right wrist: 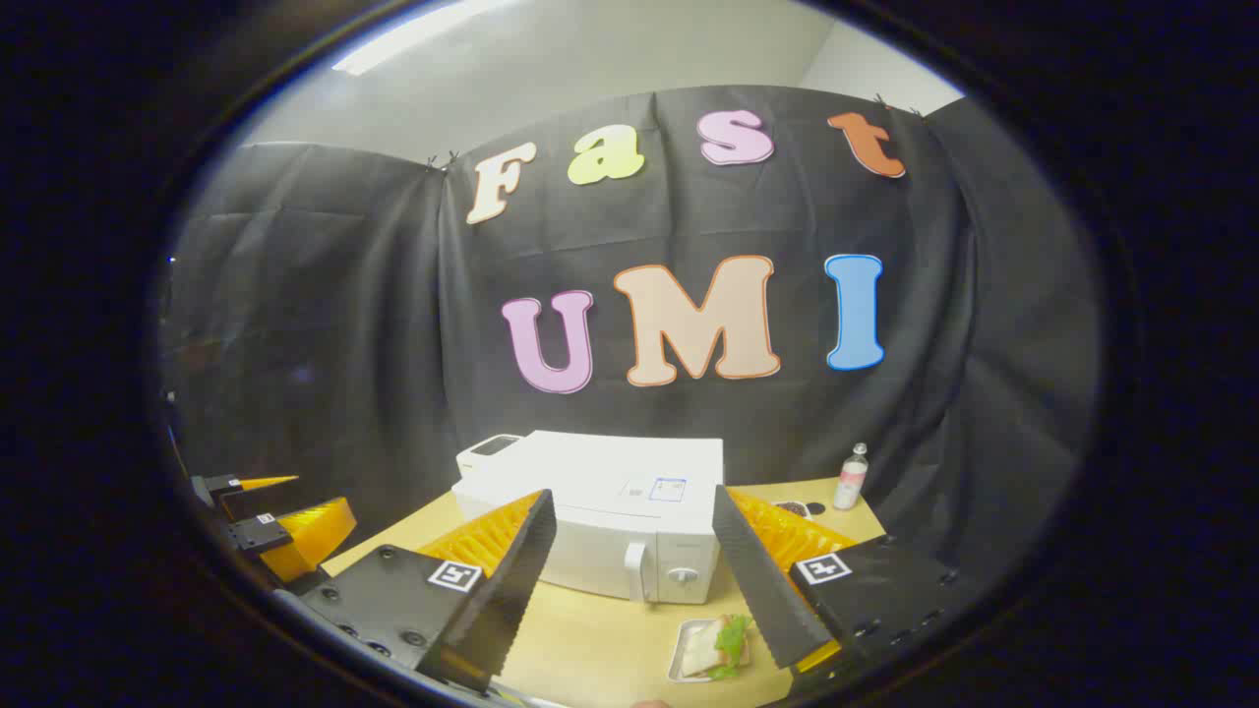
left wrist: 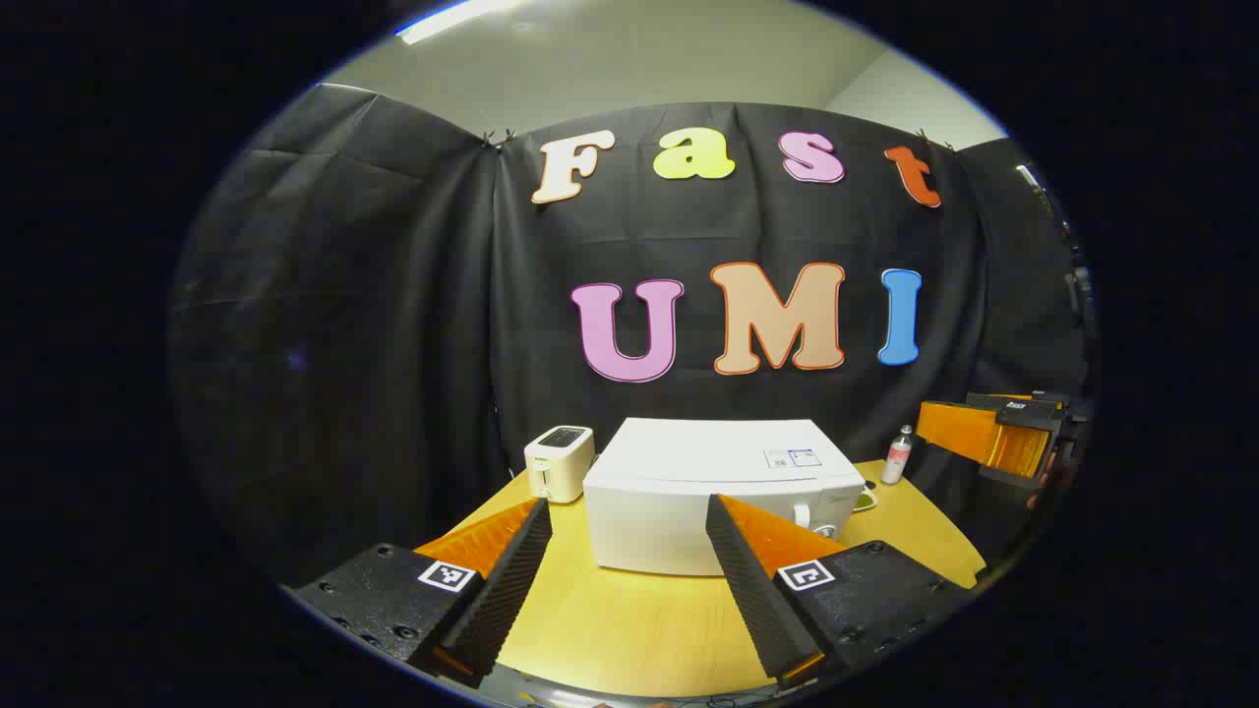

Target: Open the microwave oven with the left hand, put the food in, and close the microwave oven.

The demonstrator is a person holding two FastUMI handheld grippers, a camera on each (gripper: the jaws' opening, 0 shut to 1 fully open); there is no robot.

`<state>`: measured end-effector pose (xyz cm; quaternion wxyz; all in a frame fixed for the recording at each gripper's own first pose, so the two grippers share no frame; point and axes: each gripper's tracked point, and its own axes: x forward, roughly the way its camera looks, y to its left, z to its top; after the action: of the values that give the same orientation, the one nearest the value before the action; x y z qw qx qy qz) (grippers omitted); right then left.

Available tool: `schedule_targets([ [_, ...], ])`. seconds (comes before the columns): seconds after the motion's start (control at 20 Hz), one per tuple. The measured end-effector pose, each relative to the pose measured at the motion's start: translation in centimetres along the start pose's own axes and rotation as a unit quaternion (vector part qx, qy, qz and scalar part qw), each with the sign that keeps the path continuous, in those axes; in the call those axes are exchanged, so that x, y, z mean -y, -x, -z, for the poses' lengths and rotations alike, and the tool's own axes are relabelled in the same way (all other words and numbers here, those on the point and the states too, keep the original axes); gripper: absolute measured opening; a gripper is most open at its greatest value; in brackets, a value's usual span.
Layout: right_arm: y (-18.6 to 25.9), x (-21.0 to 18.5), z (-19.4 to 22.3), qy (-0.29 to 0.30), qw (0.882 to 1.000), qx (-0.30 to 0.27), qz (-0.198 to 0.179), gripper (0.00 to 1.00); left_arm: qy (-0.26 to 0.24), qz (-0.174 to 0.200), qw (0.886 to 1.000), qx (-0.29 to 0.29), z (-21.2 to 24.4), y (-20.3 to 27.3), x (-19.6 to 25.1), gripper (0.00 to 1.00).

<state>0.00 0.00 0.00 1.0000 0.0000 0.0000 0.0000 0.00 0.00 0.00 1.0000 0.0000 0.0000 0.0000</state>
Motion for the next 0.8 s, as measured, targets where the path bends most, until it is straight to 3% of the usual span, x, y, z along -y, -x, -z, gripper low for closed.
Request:
schedule_targets([
  [0.4,0.7,3.6,-0.2,-0.002,1.000,-0.007,0.024,0.92,0.034,-0.002,0.999,-0.025,1.2,-0.6,1.1,0.96],
  [0.45,0.7,4.2,-0.3,0.000,1.000,-0.007,0.031,0.99,0.037,-0.001,0.999,-0.028,1.4,-0.7,1.2,0.96],
  [0.5,0.8,4.8,-0.3,0.001,0.999,-0.006,0.037,0.92,0.040,-0.001,0.999,-0.030,1.5,-0.9,1.2,0.96],
  [0.8,0.2,5.5,-0.5,-0.004,0.999,-0.003,0.047,0.92,0.041,-0.005,0.998,-0.038,2.1,-1.6,1.2,0.96],
])
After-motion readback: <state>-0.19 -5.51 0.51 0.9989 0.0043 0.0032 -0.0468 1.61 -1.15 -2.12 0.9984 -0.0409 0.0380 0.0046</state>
